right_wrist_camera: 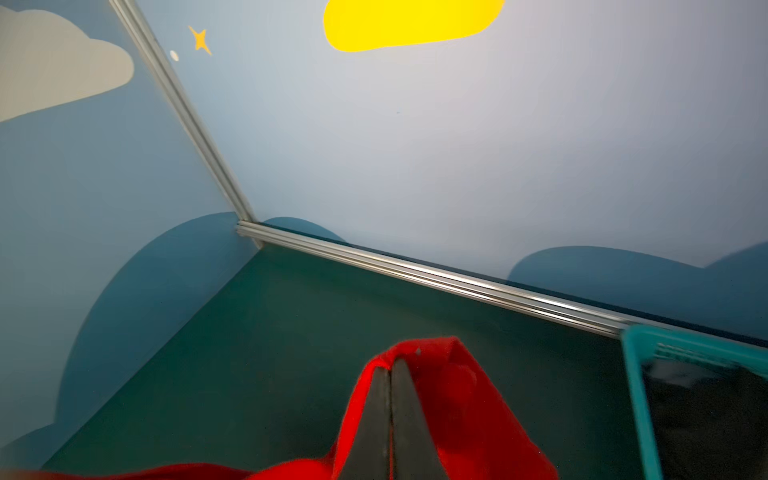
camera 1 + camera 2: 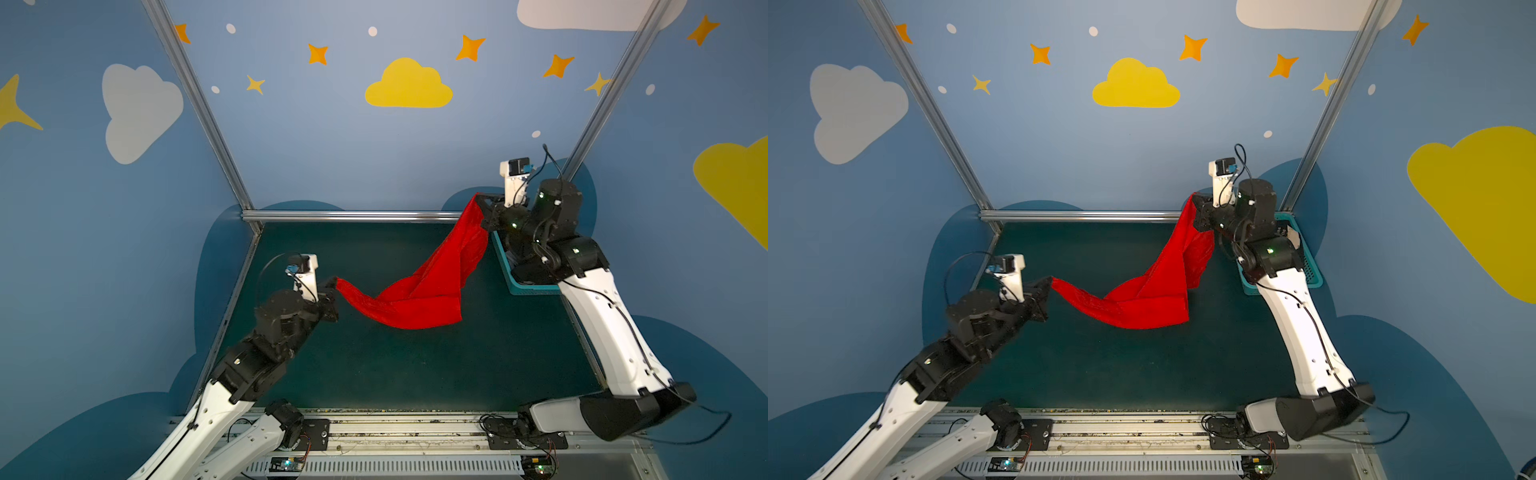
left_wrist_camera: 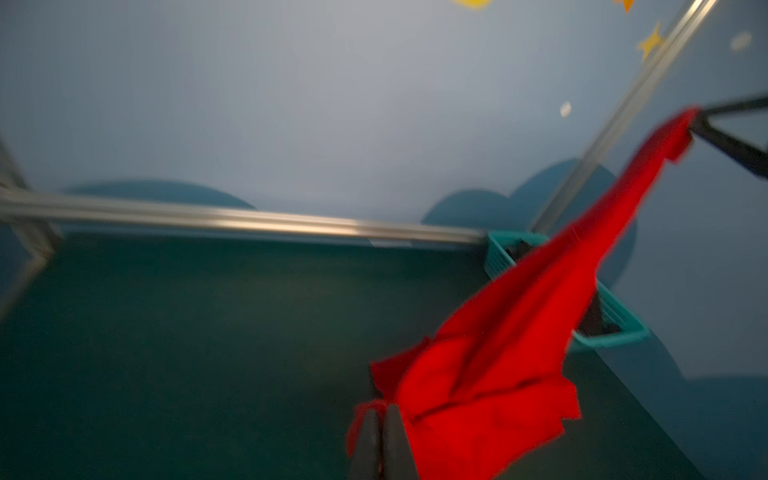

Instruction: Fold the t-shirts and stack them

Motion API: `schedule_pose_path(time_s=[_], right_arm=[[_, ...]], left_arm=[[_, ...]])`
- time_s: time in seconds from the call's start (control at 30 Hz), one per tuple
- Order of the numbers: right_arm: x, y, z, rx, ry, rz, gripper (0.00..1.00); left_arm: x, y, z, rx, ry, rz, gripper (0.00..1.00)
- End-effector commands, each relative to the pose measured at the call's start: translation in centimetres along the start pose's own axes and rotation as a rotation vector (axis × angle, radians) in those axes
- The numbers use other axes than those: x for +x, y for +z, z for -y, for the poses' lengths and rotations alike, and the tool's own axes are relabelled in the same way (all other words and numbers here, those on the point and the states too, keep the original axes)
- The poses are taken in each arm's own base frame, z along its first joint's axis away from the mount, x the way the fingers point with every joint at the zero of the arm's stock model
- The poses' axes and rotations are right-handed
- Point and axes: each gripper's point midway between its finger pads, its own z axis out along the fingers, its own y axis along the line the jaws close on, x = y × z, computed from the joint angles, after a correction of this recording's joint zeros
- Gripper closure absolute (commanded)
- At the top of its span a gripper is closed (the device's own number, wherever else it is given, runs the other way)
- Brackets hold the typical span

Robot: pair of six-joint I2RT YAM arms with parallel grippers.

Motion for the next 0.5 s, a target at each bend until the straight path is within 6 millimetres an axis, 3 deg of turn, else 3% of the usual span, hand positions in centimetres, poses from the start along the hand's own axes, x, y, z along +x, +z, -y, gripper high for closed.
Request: schedule_pose_path(time_s=[0.0, 0.2, 0.37, 0.47], right_arm=[[-1.8, 2.0, -4.8, -0.221, -0.006, 0.034, 1.0], [-1.5, 5.8, -10.2, -0.378, -0.058, -0.028, 1.0], [-1.8, 6.6, -12.0, -0.426, -0.062, -0.022, 1.0], [-1.7, 6.9, -13.7, -0.507, -0.045, -0.025, 1.0]], left_arm=[[2.6, 1.2, 5.8, 0.245, -0.093, -0.06, 0.95], [6.7, 1.7, 12.6, 0.425, 0.034, -0.177, 0.95], [10.4, 2.8, 14.4, 0.473, 0.013, -0.282, 0.95], [12.2, 3.3, 16.7, 0.519, 0.043, -0.329, 0.95]])
